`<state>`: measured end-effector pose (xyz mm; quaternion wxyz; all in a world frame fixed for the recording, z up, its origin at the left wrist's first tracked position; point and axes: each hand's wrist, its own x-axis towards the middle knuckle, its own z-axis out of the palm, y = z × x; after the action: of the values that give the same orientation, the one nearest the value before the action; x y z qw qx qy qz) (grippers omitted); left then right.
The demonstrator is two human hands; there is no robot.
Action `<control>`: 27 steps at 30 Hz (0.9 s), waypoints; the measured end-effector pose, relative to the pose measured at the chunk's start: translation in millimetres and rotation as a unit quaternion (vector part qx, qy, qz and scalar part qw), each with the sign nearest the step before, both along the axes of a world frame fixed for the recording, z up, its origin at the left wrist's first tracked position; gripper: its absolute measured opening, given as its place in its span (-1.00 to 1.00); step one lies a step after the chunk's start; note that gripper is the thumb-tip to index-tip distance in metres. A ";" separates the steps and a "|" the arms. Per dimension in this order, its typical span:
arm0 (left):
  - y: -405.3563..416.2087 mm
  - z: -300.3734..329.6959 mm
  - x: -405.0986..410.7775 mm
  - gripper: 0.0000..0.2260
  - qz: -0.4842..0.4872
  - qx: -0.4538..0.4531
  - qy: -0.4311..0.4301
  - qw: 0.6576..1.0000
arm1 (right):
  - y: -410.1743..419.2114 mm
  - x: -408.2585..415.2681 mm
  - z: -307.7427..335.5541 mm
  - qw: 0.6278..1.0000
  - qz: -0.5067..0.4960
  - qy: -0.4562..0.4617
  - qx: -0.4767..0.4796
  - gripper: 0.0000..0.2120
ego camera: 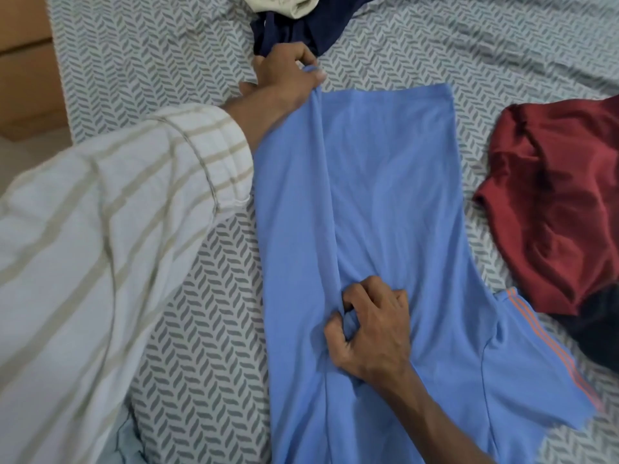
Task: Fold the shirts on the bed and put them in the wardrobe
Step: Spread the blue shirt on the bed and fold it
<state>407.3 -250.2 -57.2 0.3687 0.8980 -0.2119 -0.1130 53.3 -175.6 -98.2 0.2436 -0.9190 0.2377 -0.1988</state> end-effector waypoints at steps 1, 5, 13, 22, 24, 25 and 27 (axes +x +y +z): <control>-0.7 -4.7 2.3 -0.96 -0.008 0.001 -0.010 1.000 | 0.1 -0.2 -0.3 1.000 -0.001 -0.002 0.000 -0.84; 1.0 -18.6 -0.2 -0.76 -0.065 0.085 -0.072 0.992 | -0.2 0.2 -2.7 1.000 -0.005 -0.001 -0.006 -0.84; 95.5 10.3 -81.0 -0.31 0.022 0.067 -0.100 0.992 | -2.3 0.8 -0.5 1.000 0.001 0.019 0.006 -0.82; 266.3 36.7 -297.2 -0.52 0.003 0.244 0.199 0.949 | -0.5 -14.7 44.4 0.986 0.022 0.120 0.111 -0.30; 290.6 38.0 -324.2 -0.44 -0.006 0.250 0.249 0.936 | -3.4 -26.6 57.3 0.969 -0.032 0.226 0.098 -0.18; 303.1 40.3 -337.8 -0.47 -0.002 0.237 0.277 0.931 | -2.7 -37.5 63.5 0.958 -0.054 0.264 0.093 -0.17; 318.9 38.2 -354.0 -0.53 -0.006 0.234 0.332 0.914 | -3.8 -55.6 71.0 0.940 -0.080 0.310 0.122 -0.21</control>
<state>53.4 68.7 -19.0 0.1962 0.8684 -0.0499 -0.4527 -2.3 -179.4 -27.2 0.2519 -0.8763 0.3964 0.1075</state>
